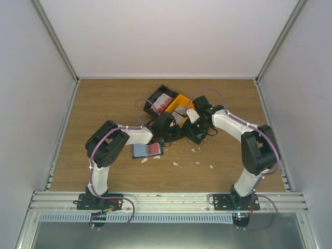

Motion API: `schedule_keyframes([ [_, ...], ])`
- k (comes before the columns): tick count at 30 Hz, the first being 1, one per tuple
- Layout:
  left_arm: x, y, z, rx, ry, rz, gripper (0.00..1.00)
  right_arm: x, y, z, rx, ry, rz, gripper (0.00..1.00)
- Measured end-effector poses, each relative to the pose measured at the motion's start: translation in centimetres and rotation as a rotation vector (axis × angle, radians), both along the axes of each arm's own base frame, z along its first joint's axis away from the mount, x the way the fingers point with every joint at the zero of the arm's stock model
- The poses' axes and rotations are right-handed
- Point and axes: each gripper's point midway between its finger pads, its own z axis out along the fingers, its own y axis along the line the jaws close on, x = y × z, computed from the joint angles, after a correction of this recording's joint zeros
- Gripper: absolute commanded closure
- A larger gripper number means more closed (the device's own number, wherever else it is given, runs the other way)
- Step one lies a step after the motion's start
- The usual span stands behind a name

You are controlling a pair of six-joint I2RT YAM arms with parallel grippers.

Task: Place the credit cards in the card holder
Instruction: Pick up the credit card from the storage box.

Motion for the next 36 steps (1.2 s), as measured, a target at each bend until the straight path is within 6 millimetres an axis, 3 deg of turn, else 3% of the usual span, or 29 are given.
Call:
schedule_keyframes([
  [8,0.0,0.0,0.0,0.002,-0.004,-0.003,0.78,0.3,-0.2,-0.1,-0.026,-0.018,-0.004,0.64],
  [15,0.2,0.1,0.0,0.012,-0.019,0.0,0.77,0.7,-0.7,-0.2,-0.057,-0.037,-0.018,0.89],
  [21,0.4,0.3,0.1,0.024,-0.035,0.009,0.77,0.4,-0.3,-0.2,-0.037,-0.025,-0.01,0.67],
  [25,0.5,0.3,0.1,0.026,-0.037,0.011,0.77,0.4,-0.1,-0.2,-0.026,-0.016,-0.023,0.67],
  [31,0.6,0.4,0.1,0.028,-0.041,0.015,0.77,0.2,-0.7,-1.7,-0.066,0.028,-0.059,0.8],
  [33,0.6,0.4,0.1,0.029,-0.042,0.017,0.77,0.3,-0.8,-1.7,-0.066,0.028,-0.068,0.82],
  [36,0.6,0.5,0.1,0.032,-0.044,0.021,0.77,0.4,-0.7,-1.6,-0.066,0.022,-0.068,0.93],
])
